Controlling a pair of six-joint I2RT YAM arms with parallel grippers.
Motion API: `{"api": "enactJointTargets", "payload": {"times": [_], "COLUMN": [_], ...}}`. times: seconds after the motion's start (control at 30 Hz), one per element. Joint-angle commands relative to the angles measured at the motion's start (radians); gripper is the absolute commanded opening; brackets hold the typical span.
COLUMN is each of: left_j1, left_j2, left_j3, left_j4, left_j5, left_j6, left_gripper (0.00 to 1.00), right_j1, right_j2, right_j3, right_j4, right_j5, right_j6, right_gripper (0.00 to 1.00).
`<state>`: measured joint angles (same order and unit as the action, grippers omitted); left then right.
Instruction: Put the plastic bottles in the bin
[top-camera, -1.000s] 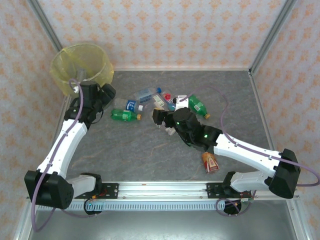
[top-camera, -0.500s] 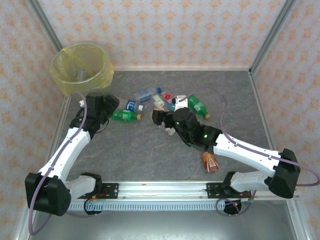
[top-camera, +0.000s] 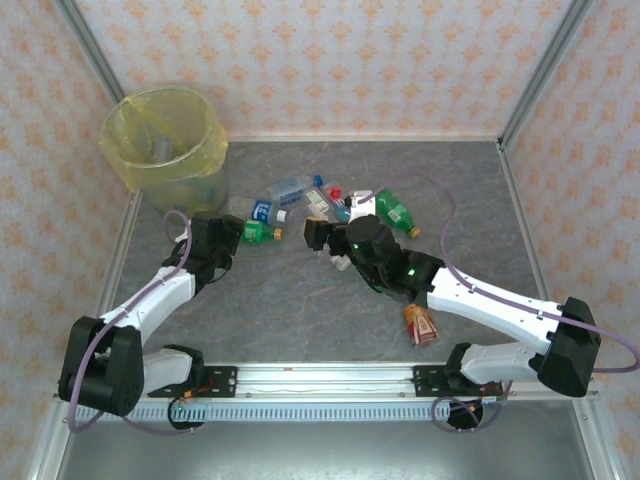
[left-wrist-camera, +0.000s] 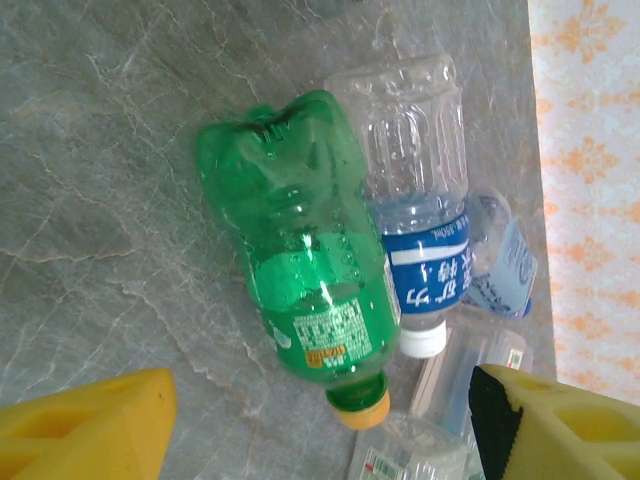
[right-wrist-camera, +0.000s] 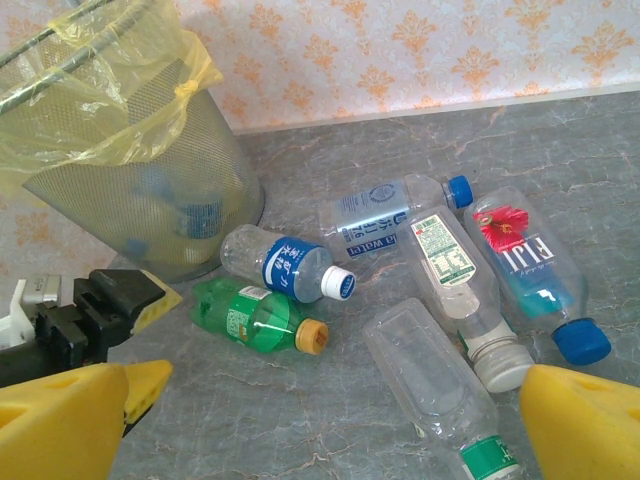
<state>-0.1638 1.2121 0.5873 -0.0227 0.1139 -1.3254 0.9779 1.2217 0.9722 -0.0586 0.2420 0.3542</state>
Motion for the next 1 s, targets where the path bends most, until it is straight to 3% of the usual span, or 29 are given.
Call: {"api": "enactJointTargets", "payload": {"times": [0.0, 0.23, 0.97], "left_j1": [-0.006, -0.004, 0.039], "left_j2": [0.03, 0.152, 0.374], "left_j3": [-0.03, -0.06, 0.063], "left_j4": [0.162, 0.322, 0.326], "left_j5": [-0.049, -0.043, -0.04], "left_j6": [-0.075, -0.133, -0.059], "left_gripper": [0.78, 0.78, 0.76], "right_j1": [-0.005, -0.005, -0.005], "right_j2": [-0.027, -0.022, 0.014], "right_j3": [-0.007, 0.002, 0.022], "right_j4": [0.002, -0.009, -0.023], "right_j5": [0.011, 0.016, 0.031], "right_j6": [-0.015, -0.025, -0.045], "right_gripper": [1.0, 1.0, 1.0]}}
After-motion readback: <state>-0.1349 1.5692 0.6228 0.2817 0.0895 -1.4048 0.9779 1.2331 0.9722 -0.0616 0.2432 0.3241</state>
